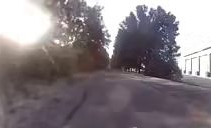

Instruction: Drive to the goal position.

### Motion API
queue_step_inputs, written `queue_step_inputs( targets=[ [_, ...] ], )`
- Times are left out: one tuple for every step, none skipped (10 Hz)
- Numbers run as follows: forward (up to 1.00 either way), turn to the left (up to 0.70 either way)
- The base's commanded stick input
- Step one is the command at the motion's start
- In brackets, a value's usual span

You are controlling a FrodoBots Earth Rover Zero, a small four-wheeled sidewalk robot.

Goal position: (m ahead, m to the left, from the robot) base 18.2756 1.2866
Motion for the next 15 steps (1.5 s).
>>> queue_step_inputs(
  targets=[
    [0.7,0.0],
    [0.7,0.0],
    [0.7,0.0],
    [0.7,0.0],
    [0.7,0.0],
    [0.7,0.0],
    [0.7,0.0],
    [0.7,0.0],
    [0.7,0.0],
    [0.7,0.0],
    [0.7,0.0],
    [0.7,0.0],
    [0.7,0.0],
    [0.7,0.0],
    [0.7,0.0]
  ],
)
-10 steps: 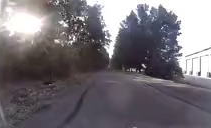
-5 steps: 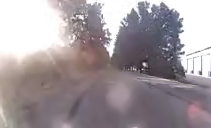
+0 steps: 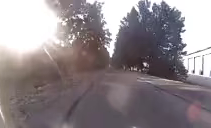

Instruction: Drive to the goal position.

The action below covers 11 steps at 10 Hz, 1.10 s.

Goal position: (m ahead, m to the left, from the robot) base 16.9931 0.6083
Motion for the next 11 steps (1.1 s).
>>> queue_step_inputs(
  targets=[
    [0.7,0.0],
    [0.7,0.0],
    [0.7,0.0],
    [0.7,0.0],
    [0.7,0.0],
    [0.7,0.0],
    [0.7,0.0],
    [0.7,0.0],
    [0.7,0.0],
    [0.7,0.0],
    [0.7,0.0]
  ],
)
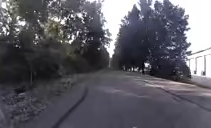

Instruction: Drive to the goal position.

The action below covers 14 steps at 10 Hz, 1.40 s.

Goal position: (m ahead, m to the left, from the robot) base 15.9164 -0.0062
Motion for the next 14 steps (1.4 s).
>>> queue_step_inputs(
  targets=[
    [0.7,0.0],
    [0.7,0.0],
    [0.7,0.0],
    [0.7,0.0],
    [0.7,0.0],
    [0.7,0.0],
    [0.7,0.0],
    [0.7,0.0],
    [0.7,0.0],
    [0.7,0.0],
    [0.7,0.0],
    [0.7,0.0],
    [0.7,-0.04],
    [0.7,-0.15]
  ],
)
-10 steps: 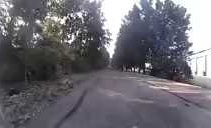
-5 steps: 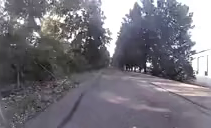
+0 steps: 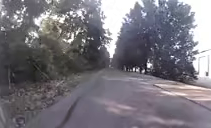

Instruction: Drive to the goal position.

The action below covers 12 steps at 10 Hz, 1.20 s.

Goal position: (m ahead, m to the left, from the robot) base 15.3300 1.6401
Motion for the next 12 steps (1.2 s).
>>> queue_step_inputs(
  targets=[
    [0.7,-0.29],
    [0.7,-0.31],
    [0.7,-0.28],
    [0.7,-0.14],
    [0.7,0.0],
    [0.7,0.0],
    [0.7,0.0],
    [0.7,0.0],
    [0.7,0.0],
    [0.7,0.0],
    [0.7,0.0],
    [0.7,0.0]
  ],
)
